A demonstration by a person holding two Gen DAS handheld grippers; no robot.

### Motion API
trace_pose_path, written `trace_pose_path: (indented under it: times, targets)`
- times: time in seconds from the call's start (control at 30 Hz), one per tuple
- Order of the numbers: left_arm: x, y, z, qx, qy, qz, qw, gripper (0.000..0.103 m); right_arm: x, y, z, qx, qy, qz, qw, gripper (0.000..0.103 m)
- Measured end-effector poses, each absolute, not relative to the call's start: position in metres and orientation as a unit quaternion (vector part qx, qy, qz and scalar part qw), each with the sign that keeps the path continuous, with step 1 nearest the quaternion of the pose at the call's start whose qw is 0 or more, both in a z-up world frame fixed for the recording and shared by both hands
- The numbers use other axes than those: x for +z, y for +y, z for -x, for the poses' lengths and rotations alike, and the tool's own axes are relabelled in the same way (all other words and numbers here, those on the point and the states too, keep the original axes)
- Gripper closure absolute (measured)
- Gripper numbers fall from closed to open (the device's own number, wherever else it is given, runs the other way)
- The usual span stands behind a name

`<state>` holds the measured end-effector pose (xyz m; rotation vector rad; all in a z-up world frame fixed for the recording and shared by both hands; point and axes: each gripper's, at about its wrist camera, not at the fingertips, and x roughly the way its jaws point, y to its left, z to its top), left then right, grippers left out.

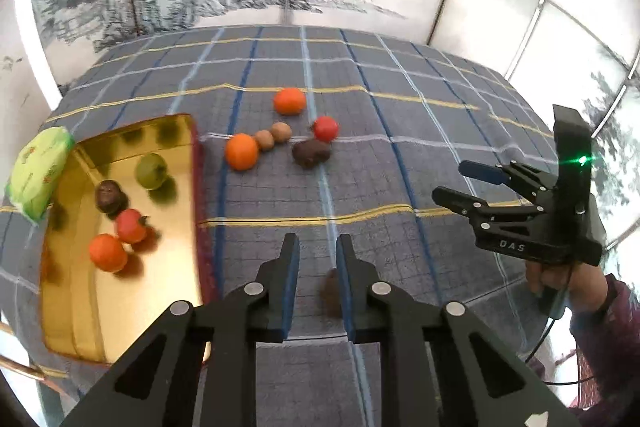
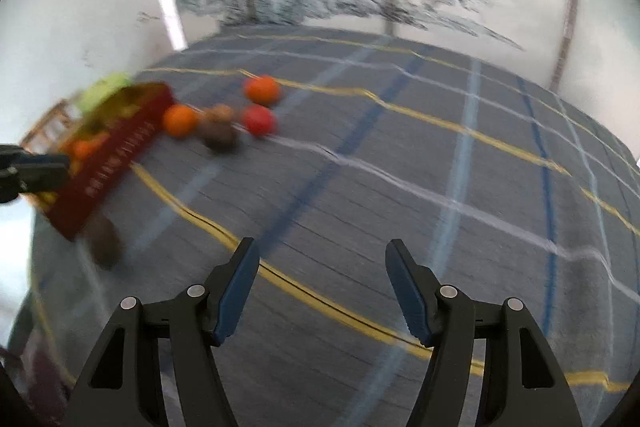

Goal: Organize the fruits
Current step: 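Reach the left tool toward the dark brown fruit near the tangerine, then close the left tool on the dark brown fruit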

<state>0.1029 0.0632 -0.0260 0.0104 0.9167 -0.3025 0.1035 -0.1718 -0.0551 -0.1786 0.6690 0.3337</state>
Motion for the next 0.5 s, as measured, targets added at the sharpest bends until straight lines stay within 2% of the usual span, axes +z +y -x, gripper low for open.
trace_pose_path:
  times: [0.23,0.37,0.5]
  targets:
    - [-0.026,0.079,-0.098,-0.151,0.437,0.017,0.887,0.087,-0.038,-0.119,-0.124,0.218,0.309,0.110,0.919,0.037]
    - [-0.039,0.062,-0.093,-0.185,0.441,0.003,0.878,0.083,-0.046,-0.127,-0.124,0.210,0.316,0.095,0.920,0.037]
    - [-0.060,0.039,-0.098,-0.198,0.461,-0.024,0.865,0.083,-0.058,-0.147,-0.118,0.196,0.335,0.080,0.918,0.037]
